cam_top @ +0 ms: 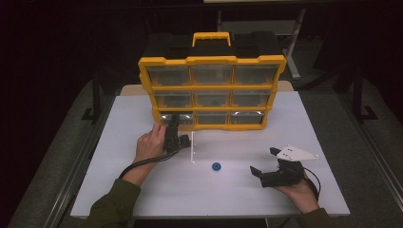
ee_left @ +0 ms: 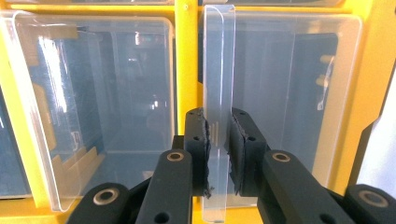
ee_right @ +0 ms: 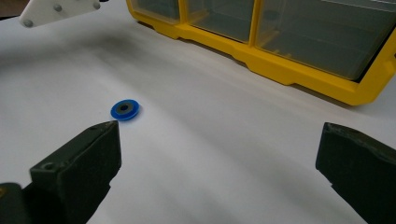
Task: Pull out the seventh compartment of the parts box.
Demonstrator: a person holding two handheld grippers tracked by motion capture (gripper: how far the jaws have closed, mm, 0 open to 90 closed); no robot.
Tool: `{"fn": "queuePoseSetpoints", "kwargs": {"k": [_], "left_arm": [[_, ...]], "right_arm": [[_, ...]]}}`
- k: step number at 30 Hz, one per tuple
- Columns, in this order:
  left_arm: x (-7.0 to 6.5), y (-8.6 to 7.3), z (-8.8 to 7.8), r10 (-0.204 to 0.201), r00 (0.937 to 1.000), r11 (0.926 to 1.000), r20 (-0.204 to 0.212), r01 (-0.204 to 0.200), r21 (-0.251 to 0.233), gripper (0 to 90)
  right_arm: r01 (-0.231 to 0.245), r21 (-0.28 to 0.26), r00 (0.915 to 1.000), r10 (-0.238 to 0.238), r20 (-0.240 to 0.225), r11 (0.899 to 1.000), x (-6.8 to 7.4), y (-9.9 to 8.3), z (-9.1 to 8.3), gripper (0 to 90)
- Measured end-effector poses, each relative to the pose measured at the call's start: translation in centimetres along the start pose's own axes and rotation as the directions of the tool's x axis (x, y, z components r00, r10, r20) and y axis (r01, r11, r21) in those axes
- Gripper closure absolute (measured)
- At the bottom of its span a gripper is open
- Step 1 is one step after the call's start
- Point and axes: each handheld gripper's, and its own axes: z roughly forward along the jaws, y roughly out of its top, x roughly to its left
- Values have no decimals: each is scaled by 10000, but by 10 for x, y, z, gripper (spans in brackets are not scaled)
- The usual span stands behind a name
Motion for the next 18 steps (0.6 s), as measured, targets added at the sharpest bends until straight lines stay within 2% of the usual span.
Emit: {"fn": "queuePoseSetpoints", "kwargs": {"k": [18], "left_arm": [[1, 0, -9, 6, 9999, 10000, 116, -6, 2, 788]], "right_arm": [[1, -27, 10000, -1, -7, 10000, 0, 0, 0, 0]]}}
